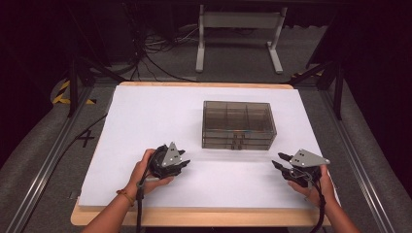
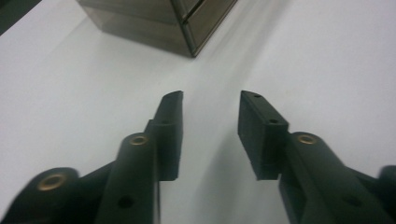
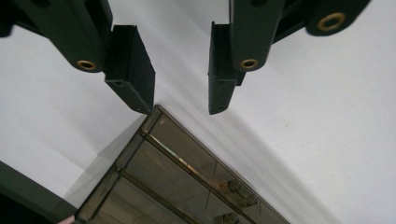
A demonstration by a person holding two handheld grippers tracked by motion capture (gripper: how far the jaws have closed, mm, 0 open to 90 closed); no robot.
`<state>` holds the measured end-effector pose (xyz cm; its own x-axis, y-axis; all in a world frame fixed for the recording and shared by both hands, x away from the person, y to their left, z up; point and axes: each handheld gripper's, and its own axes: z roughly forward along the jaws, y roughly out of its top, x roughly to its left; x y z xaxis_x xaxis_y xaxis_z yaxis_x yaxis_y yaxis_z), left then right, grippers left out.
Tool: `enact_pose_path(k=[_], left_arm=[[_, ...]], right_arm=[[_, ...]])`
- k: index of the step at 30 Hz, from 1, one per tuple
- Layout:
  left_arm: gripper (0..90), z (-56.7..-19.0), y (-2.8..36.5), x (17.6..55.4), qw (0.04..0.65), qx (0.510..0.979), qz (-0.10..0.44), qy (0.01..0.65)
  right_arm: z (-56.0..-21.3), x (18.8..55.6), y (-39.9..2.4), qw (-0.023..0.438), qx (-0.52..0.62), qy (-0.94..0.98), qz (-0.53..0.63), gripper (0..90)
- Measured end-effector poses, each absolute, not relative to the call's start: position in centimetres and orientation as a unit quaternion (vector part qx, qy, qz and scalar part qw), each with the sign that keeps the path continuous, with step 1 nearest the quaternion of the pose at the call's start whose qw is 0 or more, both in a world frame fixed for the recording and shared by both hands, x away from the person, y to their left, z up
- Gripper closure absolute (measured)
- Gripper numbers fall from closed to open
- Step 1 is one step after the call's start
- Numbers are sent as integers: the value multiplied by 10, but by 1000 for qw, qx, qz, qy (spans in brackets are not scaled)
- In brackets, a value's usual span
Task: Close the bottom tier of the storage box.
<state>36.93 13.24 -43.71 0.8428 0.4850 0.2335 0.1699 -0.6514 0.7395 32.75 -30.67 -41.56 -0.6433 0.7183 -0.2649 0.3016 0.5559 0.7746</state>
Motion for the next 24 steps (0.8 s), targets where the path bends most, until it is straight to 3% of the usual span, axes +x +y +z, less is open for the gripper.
enact_pose_path(k=[4,11,18,24], left_arm=[[471,-440,143,367,363,884,219,198],[423,-444,161,362,369,879,217,212],[263,-448,181,359,378,865,225,240],[197,-450,200,356,385,856,225,261]], right_arm=[[-418,326,-312,287,319,830,355,550],[-425,324,-325,284,341,816,371,412],[-433,324,-332,282,358,804,381,261],[-436,323,-340,297,386,786,380,184]])
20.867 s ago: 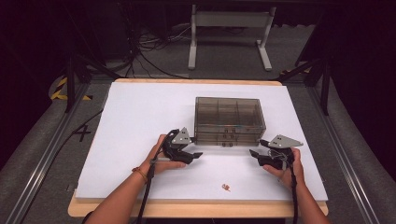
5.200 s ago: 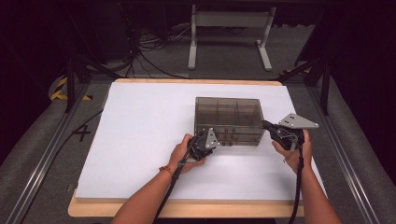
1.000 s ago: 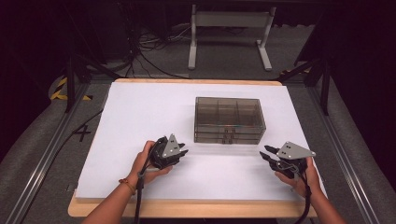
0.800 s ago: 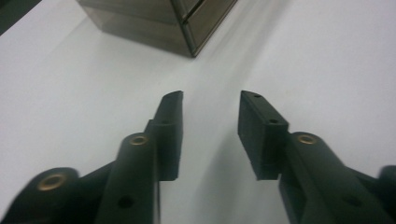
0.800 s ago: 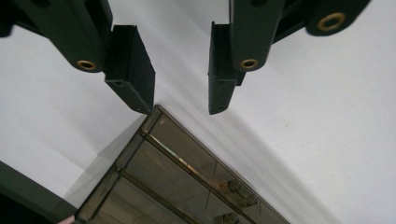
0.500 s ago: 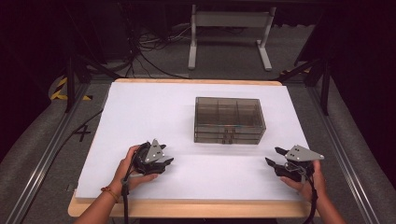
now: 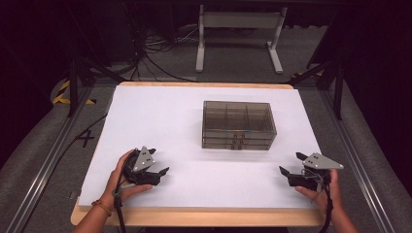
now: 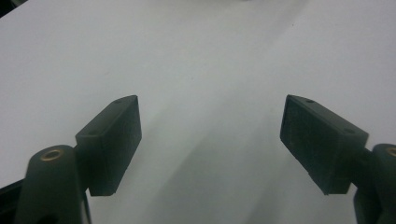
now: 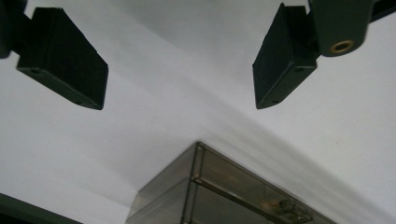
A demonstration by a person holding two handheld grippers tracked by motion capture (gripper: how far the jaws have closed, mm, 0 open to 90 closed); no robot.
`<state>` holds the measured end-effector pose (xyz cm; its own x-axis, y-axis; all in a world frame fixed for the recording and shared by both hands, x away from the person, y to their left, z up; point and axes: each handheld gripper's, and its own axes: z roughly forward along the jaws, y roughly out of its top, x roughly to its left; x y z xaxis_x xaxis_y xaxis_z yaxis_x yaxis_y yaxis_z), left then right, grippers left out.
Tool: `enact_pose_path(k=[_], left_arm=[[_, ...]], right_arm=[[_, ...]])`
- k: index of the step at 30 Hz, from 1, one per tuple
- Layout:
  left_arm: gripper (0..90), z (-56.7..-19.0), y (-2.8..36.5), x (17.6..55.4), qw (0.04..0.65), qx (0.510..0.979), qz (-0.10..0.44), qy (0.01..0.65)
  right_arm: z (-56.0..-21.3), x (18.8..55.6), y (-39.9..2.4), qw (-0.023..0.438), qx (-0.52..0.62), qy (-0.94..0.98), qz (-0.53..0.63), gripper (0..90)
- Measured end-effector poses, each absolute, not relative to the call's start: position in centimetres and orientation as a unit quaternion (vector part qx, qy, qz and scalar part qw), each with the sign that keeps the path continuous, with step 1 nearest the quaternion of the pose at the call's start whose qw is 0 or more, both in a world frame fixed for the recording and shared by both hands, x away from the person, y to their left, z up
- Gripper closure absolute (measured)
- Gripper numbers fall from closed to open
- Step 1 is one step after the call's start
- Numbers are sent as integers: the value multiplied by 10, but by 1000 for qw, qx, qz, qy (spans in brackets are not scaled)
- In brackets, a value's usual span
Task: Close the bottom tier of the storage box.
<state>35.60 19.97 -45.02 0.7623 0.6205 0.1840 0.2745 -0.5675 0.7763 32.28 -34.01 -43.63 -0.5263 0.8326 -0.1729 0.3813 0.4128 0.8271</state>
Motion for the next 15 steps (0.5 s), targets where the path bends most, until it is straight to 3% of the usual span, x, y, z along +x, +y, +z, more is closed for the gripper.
enact_pose_path(k=[15], left_arm=[[82,-457,260,349,431,807,223,336]], right_arm=[[-435,320,-368,318,434,747,391,129]])
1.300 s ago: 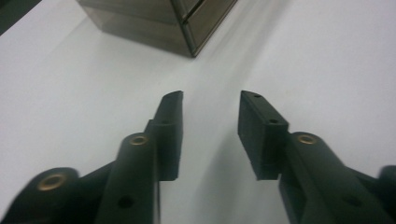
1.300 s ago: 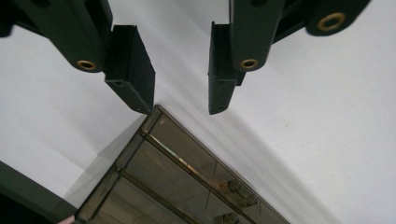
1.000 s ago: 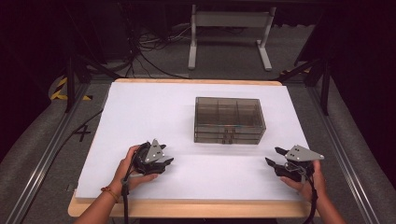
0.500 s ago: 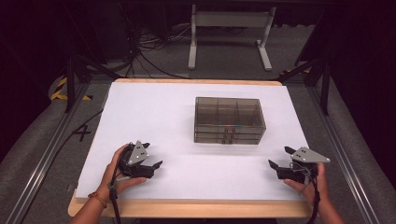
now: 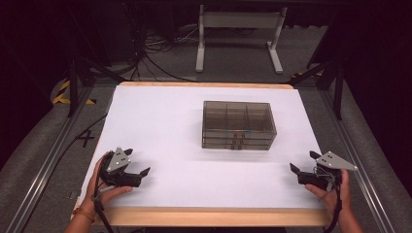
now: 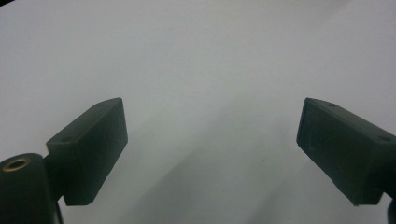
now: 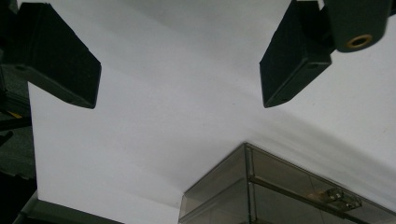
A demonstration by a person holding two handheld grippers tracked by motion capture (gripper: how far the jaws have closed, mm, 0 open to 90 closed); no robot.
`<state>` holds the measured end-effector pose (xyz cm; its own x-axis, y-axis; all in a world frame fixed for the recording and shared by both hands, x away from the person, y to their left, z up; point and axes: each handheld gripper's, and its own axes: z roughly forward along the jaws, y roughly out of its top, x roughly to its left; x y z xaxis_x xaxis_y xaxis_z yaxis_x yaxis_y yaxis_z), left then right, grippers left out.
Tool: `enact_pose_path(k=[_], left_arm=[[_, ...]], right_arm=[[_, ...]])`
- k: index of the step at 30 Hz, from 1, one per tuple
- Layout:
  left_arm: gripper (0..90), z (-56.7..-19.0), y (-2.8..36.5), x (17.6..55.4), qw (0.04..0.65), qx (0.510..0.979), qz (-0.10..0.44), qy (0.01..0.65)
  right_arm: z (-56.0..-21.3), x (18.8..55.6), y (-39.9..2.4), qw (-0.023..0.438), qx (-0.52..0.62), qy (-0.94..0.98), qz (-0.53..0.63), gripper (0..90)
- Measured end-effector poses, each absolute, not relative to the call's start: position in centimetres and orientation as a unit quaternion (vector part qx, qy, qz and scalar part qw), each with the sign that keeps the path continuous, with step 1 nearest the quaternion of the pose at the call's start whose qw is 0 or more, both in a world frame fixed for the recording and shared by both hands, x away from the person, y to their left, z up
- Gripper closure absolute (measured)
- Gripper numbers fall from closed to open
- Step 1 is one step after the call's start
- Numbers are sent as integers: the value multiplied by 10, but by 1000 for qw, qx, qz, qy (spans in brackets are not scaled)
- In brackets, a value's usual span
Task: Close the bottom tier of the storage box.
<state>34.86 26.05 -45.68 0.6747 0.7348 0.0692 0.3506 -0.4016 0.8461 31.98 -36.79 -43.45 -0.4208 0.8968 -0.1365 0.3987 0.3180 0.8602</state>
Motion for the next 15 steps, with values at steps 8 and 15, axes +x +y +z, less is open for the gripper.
enact_pose_path(k=[8,15], left_arm=[[63,-457,271,347,471,776,217,358],[59,-457,274,349,480,765,209,375]], right_arm=[[-440,321,-383,324,473,709,411,104],[-441,322,-383,317,478,710,409,94]])
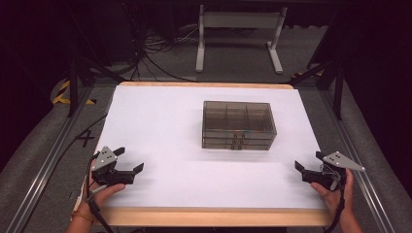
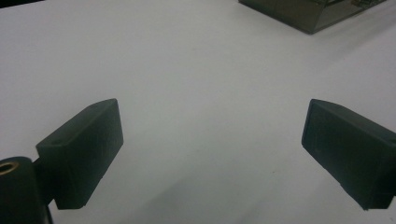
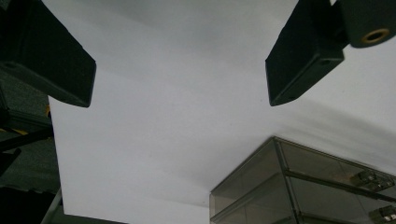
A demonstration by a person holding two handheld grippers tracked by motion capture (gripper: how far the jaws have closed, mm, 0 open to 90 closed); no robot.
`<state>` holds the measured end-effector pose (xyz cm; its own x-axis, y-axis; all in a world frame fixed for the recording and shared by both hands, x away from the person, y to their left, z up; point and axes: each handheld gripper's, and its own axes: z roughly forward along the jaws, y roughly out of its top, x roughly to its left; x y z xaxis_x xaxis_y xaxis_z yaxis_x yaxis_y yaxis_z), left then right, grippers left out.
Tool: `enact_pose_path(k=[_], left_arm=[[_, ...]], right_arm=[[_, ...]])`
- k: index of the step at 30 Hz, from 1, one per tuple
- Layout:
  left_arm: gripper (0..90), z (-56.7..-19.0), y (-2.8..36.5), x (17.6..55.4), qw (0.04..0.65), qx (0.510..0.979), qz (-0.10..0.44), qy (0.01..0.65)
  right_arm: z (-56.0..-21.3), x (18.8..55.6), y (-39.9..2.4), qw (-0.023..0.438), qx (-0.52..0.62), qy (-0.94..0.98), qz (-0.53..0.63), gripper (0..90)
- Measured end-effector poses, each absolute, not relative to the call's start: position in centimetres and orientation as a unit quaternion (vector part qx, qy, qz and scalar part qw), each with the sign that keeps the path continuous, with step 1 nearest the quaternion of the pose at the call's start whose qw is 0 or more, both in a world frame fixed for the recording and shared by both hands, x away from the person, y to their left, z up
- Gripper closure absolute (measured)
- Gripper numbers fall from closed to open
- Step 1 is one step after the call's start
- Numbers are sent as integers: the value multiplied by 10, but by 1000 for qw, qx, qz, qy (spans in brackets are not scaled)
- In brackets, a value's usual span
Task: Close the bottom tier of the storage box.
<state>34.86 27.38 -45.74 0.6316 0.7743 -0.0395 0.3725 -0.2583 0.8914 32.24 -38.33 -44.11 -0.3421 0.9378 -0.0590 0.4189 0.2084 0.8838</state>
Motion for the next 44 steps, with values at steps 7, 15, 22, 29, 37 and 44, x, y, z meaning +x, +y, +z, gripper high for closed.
enact_pose_path(k=[7,15,22,29,37,44], left_arm=[[66,-457,271,349,470,771,213,373],[68,-457,272,349,474,770,211,372],[68,-458,273,350,476,768,204,376],[68,-458,273,351,472,768,204,382],[71,-458,273,352,469,772,202,379],[84,-457,272,351,466,773,206,377]], right_arm=[[-441,322,-385,316,478,706,417,93],[-441,323,-383,318,484,708,405,92],[-441,324,-383,315,480,710,407,87],[-442,324,-383,315,478,713,406,85],[-442,325,-382,315,485,713,397,83],[-443,326,-379,322,484,719,381,75]])
